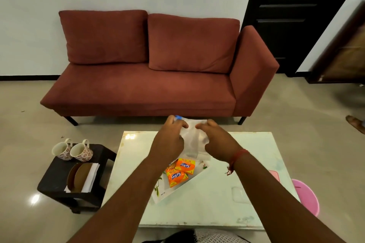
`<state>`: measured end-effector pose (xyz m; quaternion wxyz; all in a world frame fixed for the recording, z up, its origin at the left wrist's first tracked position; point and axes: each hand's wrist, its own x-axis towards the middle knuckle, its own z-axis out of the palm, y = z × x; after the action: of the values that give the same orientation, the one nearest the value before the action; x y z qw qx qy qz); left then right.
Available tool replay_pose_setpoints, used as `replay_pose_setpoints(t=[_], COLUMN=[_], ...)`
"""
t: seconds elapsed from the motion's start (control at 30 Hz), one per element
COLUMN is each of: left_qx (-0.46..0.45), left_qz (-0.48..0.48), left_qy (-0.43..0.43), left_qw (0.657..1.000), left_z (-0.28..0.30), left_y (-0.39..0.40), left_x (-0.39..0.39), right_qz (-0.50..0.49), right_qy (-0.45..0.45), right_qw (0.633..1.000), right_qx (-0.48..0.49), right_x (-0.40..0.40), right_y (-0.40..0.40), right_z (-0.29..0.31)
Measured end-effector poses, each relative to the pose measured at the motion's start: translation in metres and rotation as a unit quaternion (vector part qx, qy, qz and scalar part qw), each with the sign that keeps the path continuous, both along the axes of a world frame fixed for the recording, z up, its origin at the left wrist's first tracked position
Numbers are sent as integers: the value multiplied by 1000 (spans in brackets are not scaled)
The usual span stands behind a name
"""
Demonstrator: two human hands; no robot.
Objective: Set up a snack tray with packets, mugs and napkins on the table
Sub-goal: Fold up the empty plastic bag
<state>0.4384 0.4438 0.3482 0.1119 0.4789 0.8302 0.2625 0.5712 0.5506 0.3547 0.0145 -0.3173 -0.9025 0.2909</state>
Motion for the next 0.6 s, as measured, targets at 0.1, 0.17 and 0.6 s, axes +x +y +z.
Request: replay_pose_setpoints(t=[0.1,0.17,0.6], left_qx=[-1,-7,61], left_qz=[-7,-19,-143], left_qy=[69,72,-227], left_qw=[998,997,961], left_z=[2,3,-32], left_y=[7,11,17], left_x=[15,18,20], right_qz=[-27,-44,-195], right_qy=[29,48,167], right_qw=[997,995,942], right_qx=[62,73,-217], right_x=[-15,-23,-9], right_y=[-18,-25,-32], right_z=[-1,-1,-15])
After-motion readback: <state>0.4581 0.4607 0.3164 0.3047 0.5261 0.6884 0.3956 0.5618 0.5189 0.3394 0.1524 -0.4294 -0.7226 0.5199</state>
